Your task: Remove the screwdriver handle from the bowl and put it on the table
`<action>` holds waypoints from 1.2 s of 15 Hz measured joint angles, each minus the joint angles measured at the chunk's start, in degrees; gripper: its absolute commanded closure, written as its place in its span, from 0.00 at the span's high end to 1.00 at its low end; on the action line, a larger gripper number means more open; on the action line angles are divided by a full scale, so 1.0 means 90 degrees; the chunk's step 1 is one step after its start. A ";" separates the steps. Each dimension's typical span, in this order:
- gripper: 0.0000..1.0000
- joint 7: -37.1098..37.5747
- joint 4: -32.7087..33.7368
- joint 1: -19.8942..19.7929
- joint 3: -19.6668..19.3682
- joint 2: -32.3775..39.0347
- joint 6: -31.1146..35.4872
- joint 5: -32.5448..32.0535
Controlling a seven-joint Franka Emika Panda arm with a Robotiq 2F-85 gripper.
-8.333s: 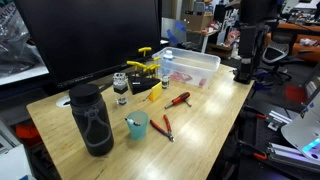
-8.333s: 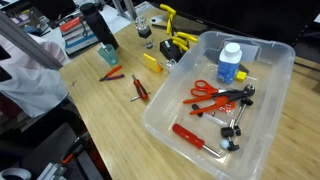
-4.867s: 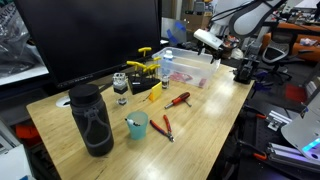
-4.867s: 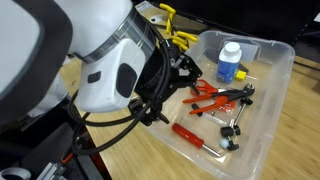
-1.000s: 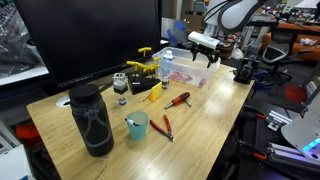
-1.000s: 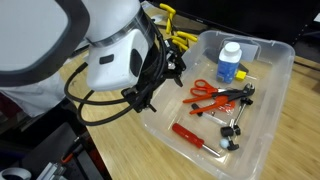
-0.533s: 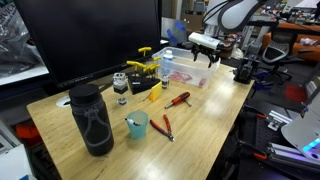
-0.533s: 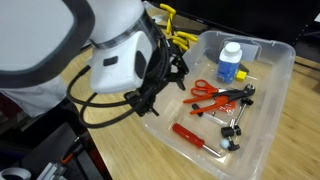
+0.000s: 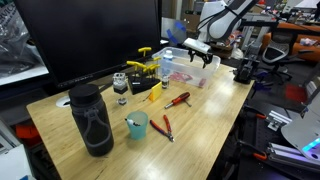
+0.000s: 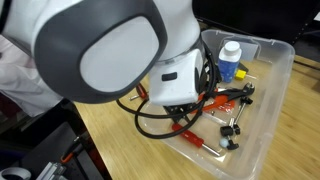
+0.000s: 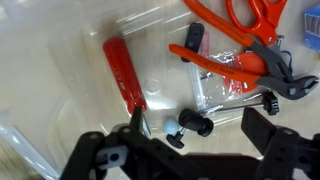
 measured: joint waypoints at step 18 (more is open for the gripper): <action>1.00 0.0148 0.0156 0.0480 -0.0442 0.0704 0.0004 0.0406</action>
